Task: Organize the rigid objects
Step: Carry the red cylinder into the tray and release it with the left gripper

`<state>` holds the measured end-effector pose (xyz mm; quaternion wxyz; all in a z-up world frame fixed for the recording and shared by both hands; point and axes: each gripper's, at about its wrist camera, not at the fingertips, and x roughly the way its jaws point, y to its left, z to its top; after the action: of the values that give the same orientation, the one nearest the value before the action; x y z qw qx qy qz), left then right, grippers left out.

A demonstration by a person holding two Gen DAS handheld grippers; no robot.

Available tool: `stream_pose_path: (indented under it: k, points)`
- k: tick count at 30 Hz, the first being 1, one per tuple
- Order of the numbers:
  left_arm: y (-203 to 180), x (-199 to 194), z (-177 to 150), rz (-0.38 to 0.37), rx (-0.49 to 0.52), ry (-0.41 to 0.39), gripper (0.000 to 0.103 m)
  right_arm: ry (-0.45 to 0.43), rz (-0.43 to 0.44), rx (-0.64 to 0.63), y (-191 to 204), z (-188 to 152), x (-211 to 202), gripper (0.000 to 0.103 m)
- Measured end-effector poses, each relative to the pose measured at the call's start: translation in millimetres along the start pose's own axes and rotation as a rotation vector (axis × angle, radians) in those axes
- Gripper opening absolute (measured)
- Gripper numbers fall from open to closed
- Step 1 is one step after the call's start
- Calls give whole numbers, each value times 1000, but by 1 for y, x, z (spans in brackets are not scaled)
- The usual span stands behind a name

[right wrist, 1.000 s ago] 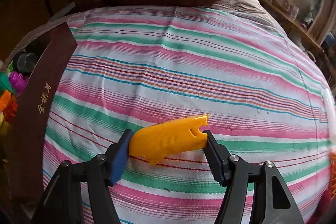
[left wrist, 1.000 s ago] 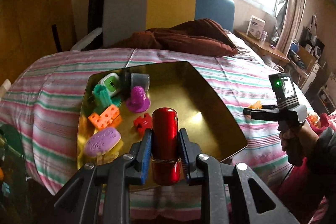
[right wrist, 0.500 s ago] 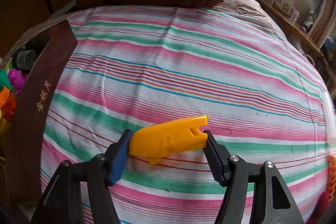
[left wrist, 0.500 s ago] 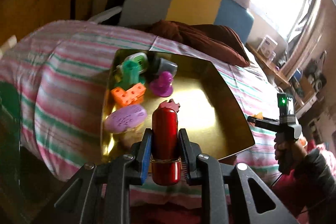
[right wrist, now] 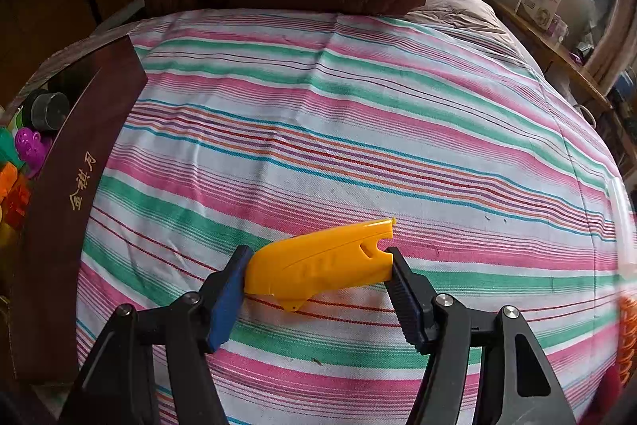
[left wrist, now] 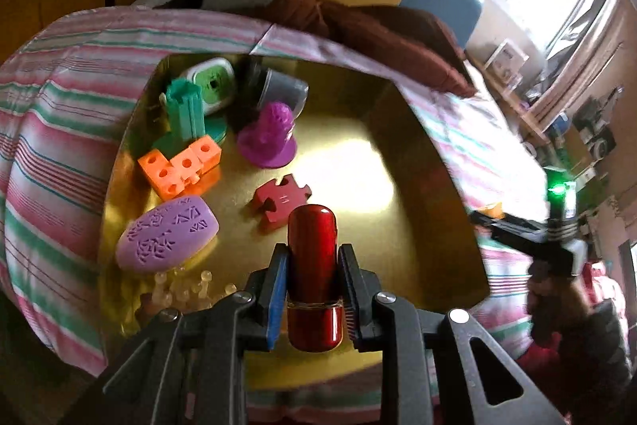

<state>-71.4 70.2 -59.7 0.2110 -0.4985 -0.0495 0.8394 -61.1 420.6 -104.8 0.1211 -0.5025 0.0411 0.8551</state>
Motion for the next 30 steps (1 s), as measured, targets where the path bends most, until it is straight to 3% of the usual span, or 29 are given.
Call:
stream_pose_path:
  k: [4,14,30]
  points:
    - [1,14,-1,100,40,12,25,1,0,-1,0,0,-1,66]
    - [1,8,-3,167,80,-29,29,-1,1,-3,0,-1,0,66]
    - [-4,-68,-13,265,124,-230,33,-9,-11,-19,2,-5,-2,66]
